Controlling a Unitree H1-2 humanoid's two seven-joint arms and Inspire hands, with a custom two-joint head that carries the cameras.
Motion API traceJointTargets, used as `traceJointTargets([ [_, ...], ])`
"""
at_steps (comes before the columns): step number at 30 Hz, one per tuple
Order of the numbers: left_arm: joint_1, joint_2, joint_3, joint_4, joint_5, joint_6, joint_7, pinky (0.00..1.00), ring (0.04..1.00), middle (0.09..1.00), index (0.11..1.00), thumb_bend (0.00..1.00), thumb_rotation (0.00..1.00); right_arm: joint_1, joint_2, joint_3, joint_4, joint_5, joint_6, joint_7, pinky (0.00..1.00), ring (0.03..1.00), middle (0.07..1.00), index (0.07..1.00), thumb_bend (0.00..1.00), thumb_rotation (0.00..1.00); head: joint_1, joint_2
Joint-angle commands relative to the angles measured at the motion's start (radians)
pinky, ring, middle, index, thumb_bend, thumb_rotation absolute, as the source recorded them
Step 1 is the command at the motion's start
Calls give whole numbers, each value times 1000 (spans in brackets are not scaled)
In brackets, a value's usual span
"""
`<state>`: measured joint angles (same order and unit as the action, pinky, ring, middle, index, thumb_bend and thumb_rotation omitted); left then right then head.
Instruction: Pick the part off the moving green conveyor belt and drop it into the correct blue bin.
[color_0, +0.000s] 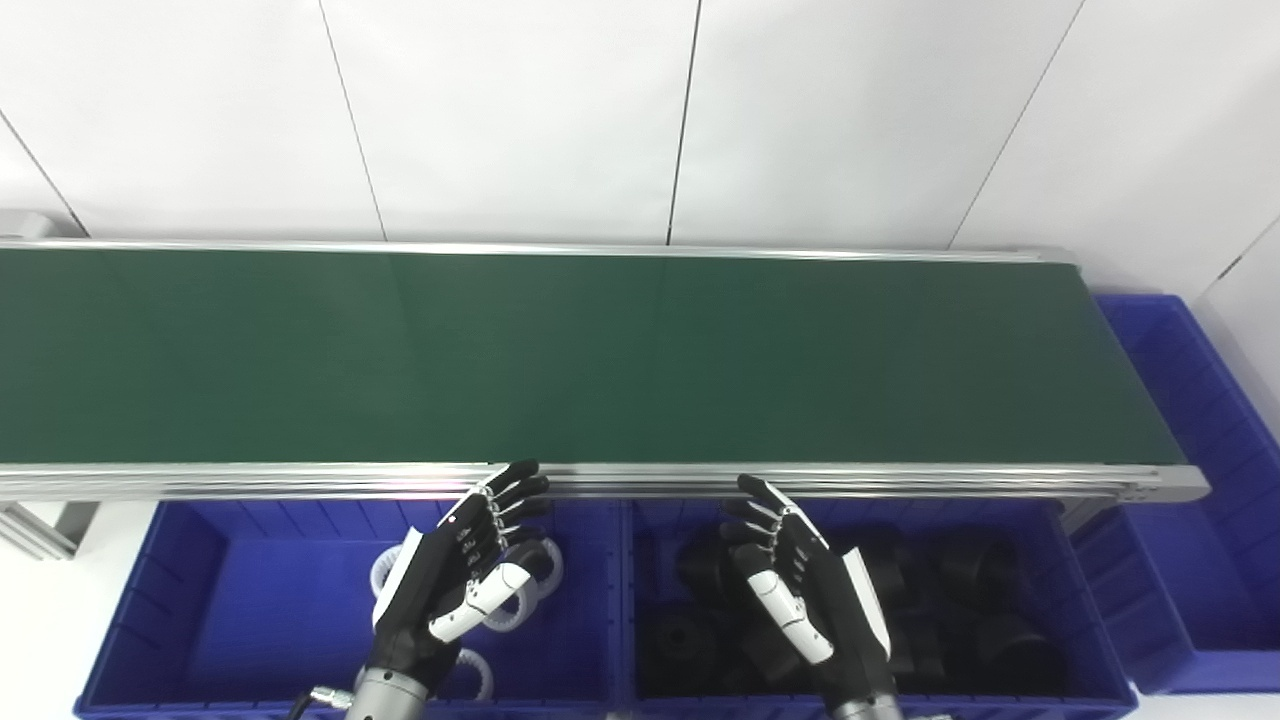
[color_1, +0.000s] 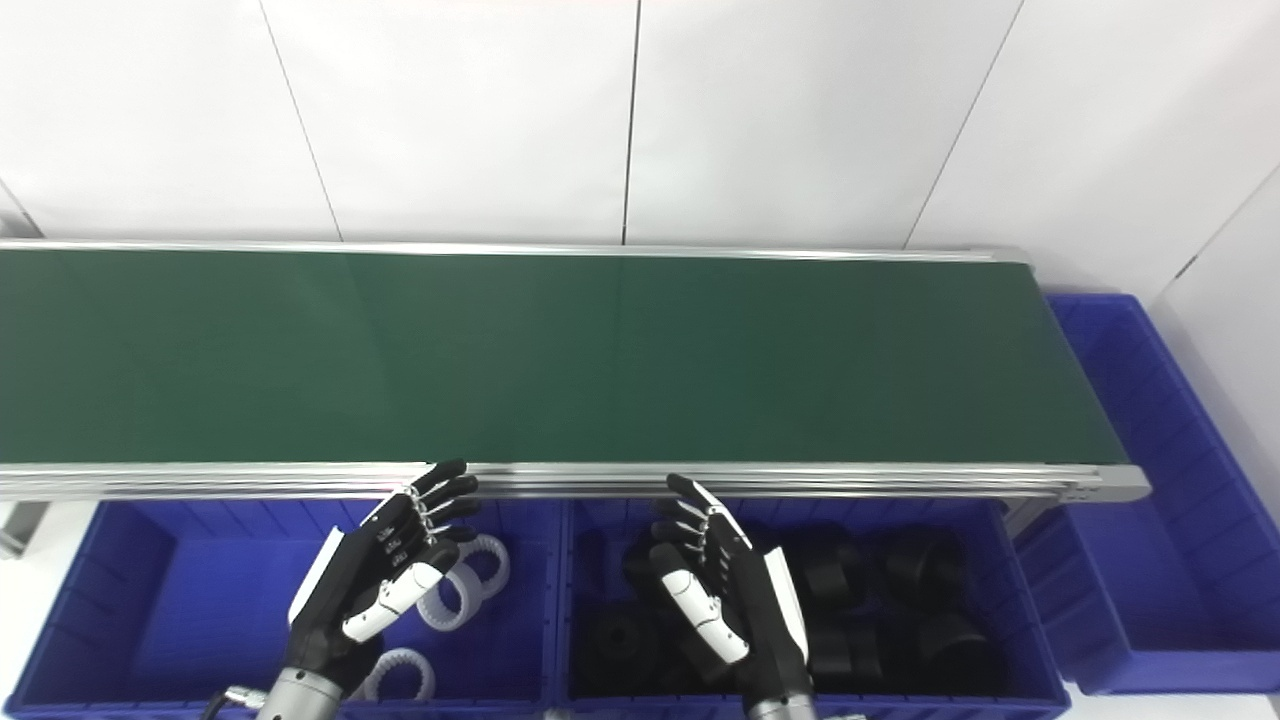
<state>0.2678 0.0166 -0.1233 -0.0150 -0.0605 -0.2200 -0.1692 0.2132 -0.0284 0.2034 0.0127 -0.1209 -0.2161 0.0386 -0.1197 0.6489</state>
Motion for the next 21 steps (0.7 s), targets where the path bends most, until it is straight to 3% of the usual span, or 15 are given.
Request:
traceJointTargets([
  [1,-11,-2,-3,-10,3,-25,3,722,788,822,843,783,514,-15,2,-3,-17,11,-48,7,683,755,801,874,621,741,2,-2],
  [21,-11,-6,-4,-12,4,-28,3,722,787,822,843,787,518,-11,-3,-6,-22,8,-50,13,681,758,800,876,623,748,7,-2],
])
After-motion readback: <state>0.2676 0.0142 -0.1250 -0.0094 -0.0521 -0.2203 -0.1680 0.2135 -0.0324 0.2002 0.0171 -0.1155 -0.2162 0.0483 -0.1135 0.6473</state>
